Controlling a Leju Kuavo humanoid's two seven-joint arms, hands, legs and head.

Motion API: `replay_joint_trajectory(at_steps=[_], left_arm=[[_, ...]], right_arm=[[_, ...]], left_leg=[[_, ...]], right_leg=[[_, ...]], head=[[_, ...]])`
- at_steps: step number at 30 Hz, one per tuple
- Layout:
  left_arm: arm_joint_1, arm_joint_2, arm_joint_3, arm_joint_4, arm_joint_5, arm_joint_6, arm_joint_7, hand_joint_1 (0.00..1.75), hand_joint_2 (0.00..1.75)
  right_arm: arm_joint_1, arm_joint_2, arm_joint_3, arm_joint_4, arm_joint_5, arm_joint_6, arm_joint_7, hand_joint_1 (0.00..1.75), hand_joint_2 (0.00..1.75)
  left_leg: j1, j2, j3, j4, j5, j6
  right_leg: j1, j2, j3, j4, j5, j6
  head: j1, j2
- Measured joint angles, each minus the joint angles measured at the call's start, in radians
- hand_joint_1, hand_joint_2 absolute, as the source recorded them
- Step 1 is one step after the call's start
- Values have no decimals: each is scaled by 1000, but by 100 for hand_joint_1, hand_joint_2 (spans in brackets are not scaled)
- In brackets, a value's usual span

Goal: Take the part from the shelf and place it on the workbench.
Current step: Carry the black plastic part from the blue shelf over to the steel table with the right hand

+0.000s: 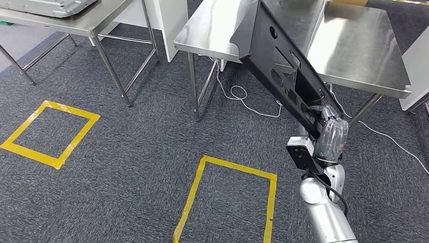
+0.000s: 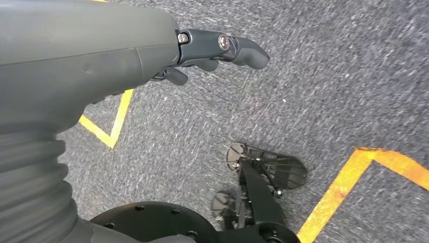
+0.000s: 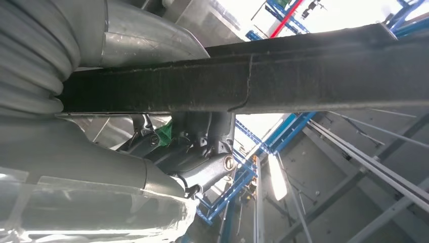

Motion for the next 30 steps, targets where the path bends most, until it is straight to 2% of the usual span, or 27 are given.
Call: replay_joint_trajectory(at_steps=[1,2,3,5,6,7,8,11,12,13,14,16,17,18,19,20,21,22,23,25,27,28,30], left_arm=[[0,0,0,0,-2,-2,-2,0,175],[1,0,0,0,-5,-4,-3,0,175],[1,0,-1,0,-7,-4,-4,0,175],[2,0,-2,0,-11,-5,-7,0,175],[2,0,-3,0,-12,-5,-9,0,175],[2,0,-5,0,-12,-5,-11,0,175],[2,0,-6,0,-13,-4,-13,0,175],[0,2,-8,0,-17,-4,-15,0,175],[0,2,-9,-1,-19,-4,-15,0,175],[0,3,-11,-1,-21,-4,-15,0,175],[0,3,-12,-1,-22,-5,-15,0,175],[1,3,-14,0,-23,-5,-15,0,175],[2,3,-15,0,-24,-5,-14,0,175],[3,3,-15,0,-24,-5,-14,0,175],[3,3,-15,0,-24,-5,-14,0,175],[4,3,-15,0,-24,-5,-14,0,175],[3,4,-15,0,-24,-5,-14,0,175],[3,6,-15,0,-24,-5,-14,0,175],[3,7,-15,0,-24,-4,-14,0,175],[2,8,-15,0,-25,-4,-13,0,175],[4,8,-16,0,-26,-5,-13,0,175],[4,8,-16,0,-26,-5,-13,0,175],[2,8,-18,0,-27,-6,-14,0,175]], right_arm=[[4,-1,0,1,-2,0,0,175,175],[7,-2,0,1,-3,0,0,175,175],[10,-3,0,1,-4,0,0,175,175],[10,-5,0,2,-4,1,-2,175,175],[10,-6,0,2,-4,1,-3,175,175],[10,-7,0,2,-4,1,-4,175,175],[10,-7,0,2,-4,1,-5,175,175],[9,-7,0,1,-4,2,-7,175,175],[8,-7,0,1,-4,3,-8,175,175],[7,-7,0,1,-4,3,-8,175,175],[6,-7,0,1,-4,3,-8,175,175],[7,-7,0,1,-4,3,-9,175,175],[8,-7,0,1,-4,4,-9,175,175],[8,-7,0,1,-4,4,-9,175,175],[8,-7,0,1,-4,5,-9,175,175],[8,-7,0,1,-4,5,-9,175,175],[7,-6,0,1,-3,6,-9,175,175],[5,-6,0,1,-3,6,-9,175,175],[4,-6,0,1,-3,6,-10,175,175],[3,-6,0,1,-3,7,-10,175,175],[3,-6,0,1,-2,7,-10,175,175],[1,-8,1,1,-2,8,-12,175,175],[-2,-12,1,1,-5,8,-16,175,175]], left_leg=[[-2,-1,2,0,-2,2],[-4,-2,4,1,-5,3],[-5,-4,7,1,-8,2],[-7,-6,17,2,-17,-3],[-10,-7,21,4,-25,-8],[-13,-7,24,7,-31,-12],[-15,-7,26,8,-36,-17],[-12,-5,28,18,-51,-30],[-10,-4,22,38,-61,-36],[-6,-4,2,81,-80,-43],[-1,-4,-30,143,-103,-51],[8,-2,-121,280,-141,-61],[11,-1,-154,315,-138,-64],[12,-1,-168,312,-113,-63],[12,0,-161,270,-72,-60],[11,0,-138,202,-21,-54],[8,1,-111,133,15,-46],[4,1,-88,79,36,-37],[-1,2,-73,47,40,-29],[-9,2,-57,24,25,-15],[-6,1,-28,6,18,-1],[-5,0,-12,0,14,6],[-4,-4,9,-4,-1,13]], right_leg=[[0,0,-34,57,-15,1],[0,0,-53,83,-15,5],[0,0,-49,66,2,13],[-1,-1,9,-66,63,27],[0,0,43,-132,87,28],[0,0,67,-178,102,24],[1,0,79,-200,107,16],[-2,3,90,-204,100,-9],[-5,3,97,-205,96,-17],[-8,3,106,-206,91,-25],[-8,2,114,-207,85,-31],[-6,2,128,-207,71,-36],[-6,2,137,-207,63,-35],[-5,4,147,-207,55,-34],[-5,5,160,-207,46,-32],[-5,6,173,-208,36,-30],[-3,6,183,-210,25,-26],[-2,6,190,-213,16,-21],[-1,5,195,-219,9,-15],[3,5,211,-220,11,1],[7,4,218,-192,12,12],[7,4,201,-157,8,14],[6,4,122,-34,-25,10]], head=[[1,0],[1,0],[1,0],[2,0],[3,0],[3,0],[4,0],[3,0],[1,0],[-1,0],[-2,0],[-4,0],[-4,0],[-5,0],[-5,0],[-5,0],[-4,0],[-3,0],[-3,0],[-3,0],[-4,0],[-4,-1],[-2,-1]])
